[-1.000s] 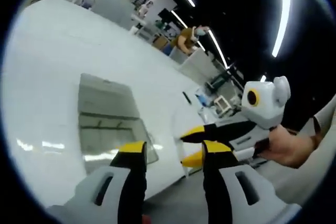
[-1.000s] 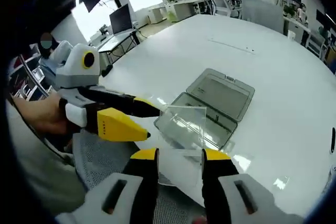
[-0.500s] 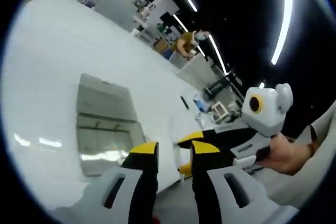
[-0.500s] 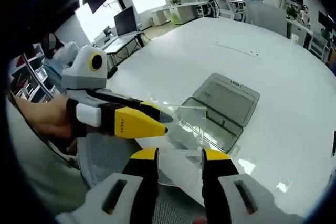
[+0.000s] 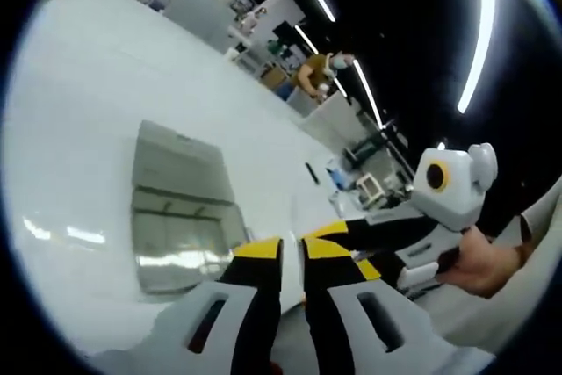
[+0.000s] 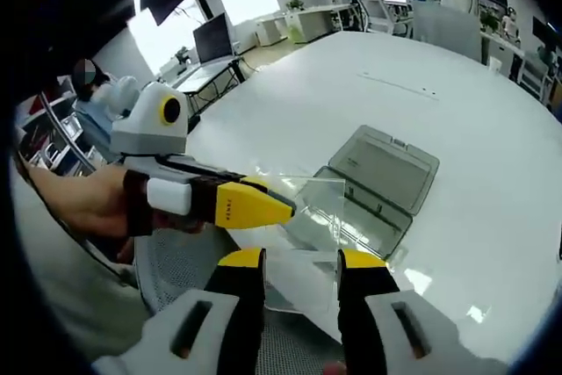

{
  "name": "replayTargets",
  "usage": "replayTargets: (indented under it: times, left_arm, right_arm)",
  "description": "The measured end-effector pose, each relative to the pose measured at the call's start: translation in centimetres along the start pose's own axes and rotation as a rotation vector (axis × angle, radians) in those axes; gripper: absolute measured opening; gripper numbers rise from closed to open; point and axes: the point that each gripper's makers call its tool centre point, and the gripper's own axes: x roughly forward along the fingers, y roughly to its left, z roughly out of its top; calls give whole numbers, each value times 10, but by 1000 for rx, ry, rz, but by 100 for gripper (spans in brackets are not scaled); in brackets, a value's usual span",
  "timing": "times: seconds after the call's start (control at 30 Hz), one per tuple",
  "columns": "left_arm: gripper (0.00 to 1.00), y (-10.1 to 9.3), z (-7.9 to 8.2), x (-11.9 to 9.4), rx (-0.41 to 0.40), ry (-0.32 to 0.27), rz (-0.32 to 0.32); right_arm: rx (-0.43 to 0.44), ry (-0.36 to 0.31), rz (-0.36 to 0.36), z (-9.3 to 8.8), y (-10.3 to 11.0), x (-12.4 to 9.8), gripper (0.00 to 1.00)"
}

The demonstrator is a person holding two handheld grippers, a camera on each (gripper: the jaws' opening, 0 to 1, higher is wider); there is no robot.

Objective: Insert the divider into the dual guide fixture by aligning both edges with the guide slots and pushing it downward to the bottom, including one-sided entry, uneven engagement, binding, and posture correction.

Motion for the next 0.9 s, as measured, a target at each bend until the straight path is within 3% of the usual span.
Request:
replayTargets:
  times: [0.13, 0.9]
  left_arm:
    - [0, -2, 0, 1, -4, -1, -7]
    - [0, -3, -1, 1, -30, 12, -45]
  right_arm:
    - [1, -1, -1, 0, 0, 0, 27]
    - [-28, -29, -3, 2, -7, -4, 30]
